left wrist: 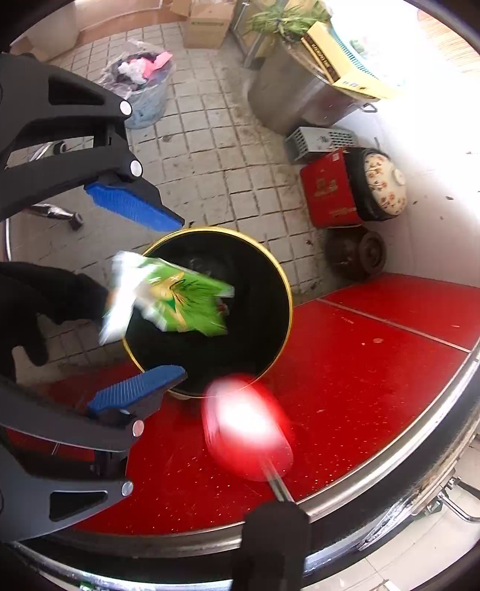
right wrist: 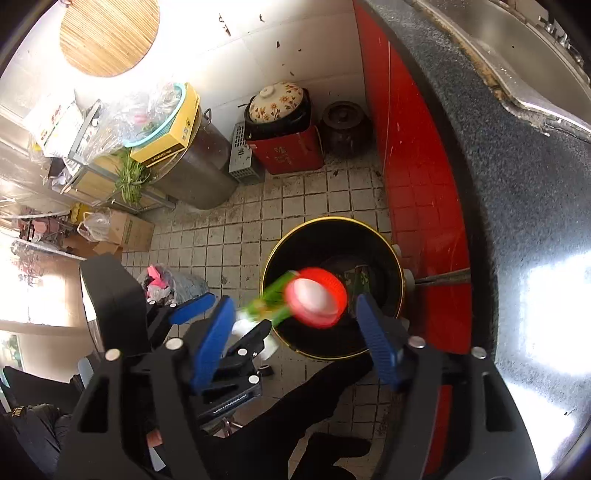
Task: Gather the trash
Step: 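Bring both open tools back over the counter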
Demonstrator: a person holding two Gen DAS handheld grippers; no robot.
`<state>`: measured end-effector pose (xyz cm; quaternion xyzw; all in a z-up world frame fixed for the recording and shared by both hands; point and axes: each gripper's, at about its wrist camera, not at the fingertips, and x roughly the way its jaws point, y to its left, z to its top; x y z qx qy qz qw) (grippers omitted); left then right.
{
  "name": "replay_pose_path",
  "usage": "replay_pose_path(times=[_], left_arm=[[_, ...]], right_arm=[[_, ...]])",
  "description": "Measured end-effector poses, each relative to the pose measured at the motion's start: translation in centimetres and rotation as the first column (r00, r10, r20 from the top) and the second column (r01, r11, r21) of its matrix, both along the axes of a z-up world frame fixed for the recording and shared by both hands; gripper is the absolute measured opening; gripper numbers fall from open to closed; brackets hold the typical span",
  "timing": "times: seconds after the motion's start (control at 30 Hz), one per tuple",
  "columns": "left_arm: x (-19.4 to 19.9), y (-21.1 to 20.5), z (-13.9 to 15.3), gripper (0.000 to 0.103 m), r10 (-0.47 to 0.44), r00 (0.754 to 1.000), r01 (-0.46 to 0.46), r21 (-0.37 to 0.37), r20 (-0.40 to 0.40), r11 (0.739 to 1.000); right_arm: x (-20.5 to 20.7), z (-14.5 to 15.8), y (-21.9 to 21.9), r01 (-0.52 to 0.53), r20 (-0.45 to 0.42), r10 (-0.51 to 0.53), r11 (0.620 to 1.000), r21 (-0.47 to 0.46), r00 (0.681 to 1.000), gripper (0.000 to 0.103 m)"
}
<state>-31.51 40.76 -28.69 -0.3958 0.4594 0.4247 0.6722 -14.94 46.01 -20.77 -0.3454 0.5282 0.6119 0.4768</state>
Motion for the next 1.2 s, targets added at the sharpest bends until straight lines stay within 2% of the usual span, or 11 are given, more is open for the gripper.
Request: replay_pose_path(times=[0.2, 0.4, 0.57, 0.67, 0.8, 0.9, 0.93, 1.0, 1.07, 1.1, 1.2], left_arm=[[-0.5, 0.4, 0.5, 0.076, 0.012, 1.000, -0.012, -0.008, -0.002, 1.000], [0.7, -0.6, 4.6, 0.085, -0.020, 1.000, 0.021, 0.067, -0.022, 0.998], [5.1, -2.8, 10.4, 0.090, -0.168, 0.986, 0.168, 0.187, -0.018, 0.968], [9.5, -5.2, 13.9, 0.091, -0.302, 0.953, 0.289, 0.255, 0.012, 0.922], [16.7, -9.5, 17.4, 0.091, -0.497, 0.866, 0.459, 0.309, 0.052, 0.833], [22.4, -14.2, 19.5, 0.091, -0.637, 0.766, 0.582, 0.329, 0.085, 0.744], [24.6, -16.5, 20.2, 0.091, -0.693, 0.714, 0.632, 0.337, 0.096, 0.698], [27.4, -20.0, 21.1, 0.091, -0.765, 0.636, 0.697, 0.347, 0.102, 0.627], [29.9, -24.4, 22.0, 0.091, -0.836, 0.539, 0.762, 0.363, 0.103, 0.536], [31.0, -27.0, 22.4, 0.091, -0.871, 0.480, 0.794, 0.372, 0.100, 0.480], [32.8, -32.6, 23.1, 0.091, -0.933, 0.350, 0.847, 0.397, 0.083, 0.353]], right_arm=[[0.7, 1.3, -0.6, 0.019, 0.006, -0.020, 0.999, 0.026, 1.000, 0.073], [3.7, 5.5, -4.2, 0.105, 0.001, -0.106, 0.990, 0.090, 0.994, 0.082], [9.2, 10.8, -11.4, 0.256, 0.031, -0.267, 0.948, 0.189, 0.963, 0.089], [13.2, 13.7, -17.0, 0.386, 0.065, -0.411, 0.891, 0.238, 0.909, 0.090], [18.0, 16.5, -25.5, 0.555, 0.097, -0.600, 0.781, 0.285, 0.794, 0.090], [20.9, 18.2, -32.8, 0.677, 0.108, -0.734, 0.665, 0.316, 0.670, 0.090], [21.6, 18.6, -35.2, 0.712, 0.103, -0.772, 0.622, 0.325, 0.628, 0.090], [23.0, 19.1, -40.4, 0.780, 0.097, -0.844, 0.527, 0.338, 0.528, 0.090], [23.9, 19.2, -45.3, 0.832, 0.083, -0.898, 0.432, 0.347, 0.432, 0.090], [24.4, 19.2, -47.8, 0.855, 0.077, -0.920, 0.386, 0.347, 0.384, 0.090], [25.1, 18.9, -53.8, 0.900, 0.060, -0.962, 0.269, 0.343, 0.265, 0.090]])
